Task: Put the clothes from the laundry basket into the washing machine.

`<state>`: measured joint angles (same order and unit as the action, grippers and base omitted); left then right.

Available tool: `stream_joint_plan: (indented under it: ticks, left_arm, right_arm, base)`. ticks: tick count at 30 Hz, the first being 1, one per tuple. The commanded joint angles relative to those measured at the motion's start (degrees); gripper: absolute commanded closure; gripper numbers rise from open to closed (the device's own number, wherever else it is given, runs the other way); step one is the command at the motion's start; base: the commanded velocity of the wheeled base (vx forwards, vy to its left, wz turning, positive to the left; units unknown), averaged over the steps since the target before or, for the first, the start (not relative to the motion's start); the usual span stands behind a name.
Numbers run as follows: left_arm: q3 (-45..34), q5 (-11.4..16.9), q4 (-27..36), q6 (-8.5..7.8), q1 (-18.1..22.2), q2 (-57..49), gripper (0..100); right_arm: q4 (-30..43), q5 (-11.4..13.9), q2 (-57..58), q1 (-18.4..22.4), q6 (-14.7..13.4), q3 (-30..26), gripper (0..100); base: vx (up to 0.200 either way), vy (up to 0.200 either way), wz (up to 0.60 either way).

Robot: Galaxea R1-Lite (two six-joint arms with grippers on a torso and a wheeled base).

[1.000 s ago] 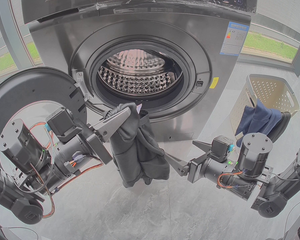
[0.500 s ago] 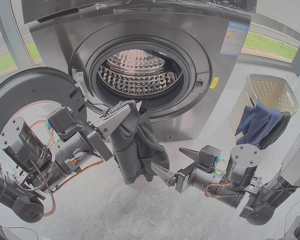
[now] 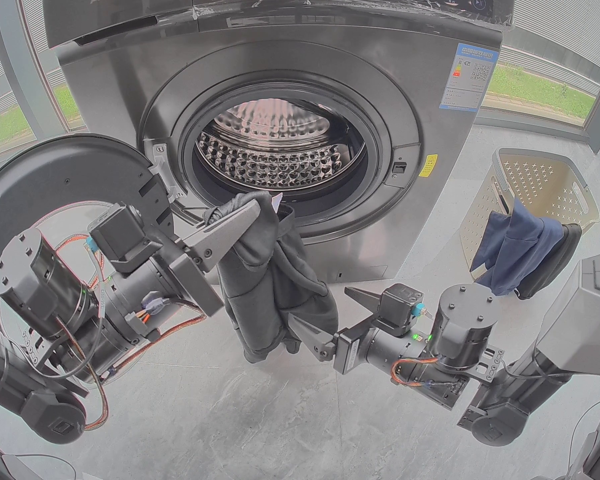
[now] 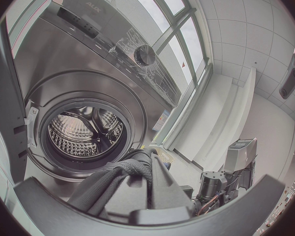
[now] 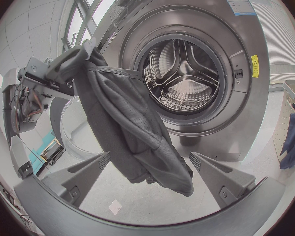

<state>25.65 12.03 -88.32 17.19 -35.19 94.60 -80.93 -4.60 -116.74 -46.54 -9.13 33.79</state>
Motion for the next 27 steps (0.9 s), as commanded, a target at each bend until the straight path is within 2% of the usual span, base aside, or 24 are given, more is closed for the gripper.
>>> stream_joint_plan:
  ticks: [1,5,14,15,23,27]
  left_arm:
    - [0.1,0.0,0.0,0.04,-0.3,-1.5,100]
    - [0.2,0.1,0.1,0.04,-0.4,-2.4,100]
    - [0.1,0.0,0.1,0.04,-0.4,-2.2,100]
    - [0.0,0.0,0.0,0.04,-0.4,-2.3,100]
    - [-0.2,0.0,0.0,0.04,-0.4,-1.9,100]
    - [-0.2,-0.2,0.0,0.04,0.6,-0.3,100]
  right_arm:
    - [-0.1,0.7,-3.6,1.7,0.1,3.9,0]
    - [-0.1,1.1,-5.6,2.3,0.5,6.8,0]
    - [-1.2,1.0,-6.0,1.5,0.5,8.2,0]
    - [-1.8,1.1,-6.0,1.7,0.5,8.5,100]
    - [-3.0,0.9,-4.4,2.0,0.6,7.1,100]
    - [-2.1,0.9,1.6,3.7,1.0,3.2,100]
  base:
    - [0.000,0.000,0.00]
    - [0.000,0.000,0.00]
    - [0.000,0.000,0.00]
    - [0.000,0.000,0.00]
    - [0.000,0.000,0.00]
    - [0.000,0.000,0.00]
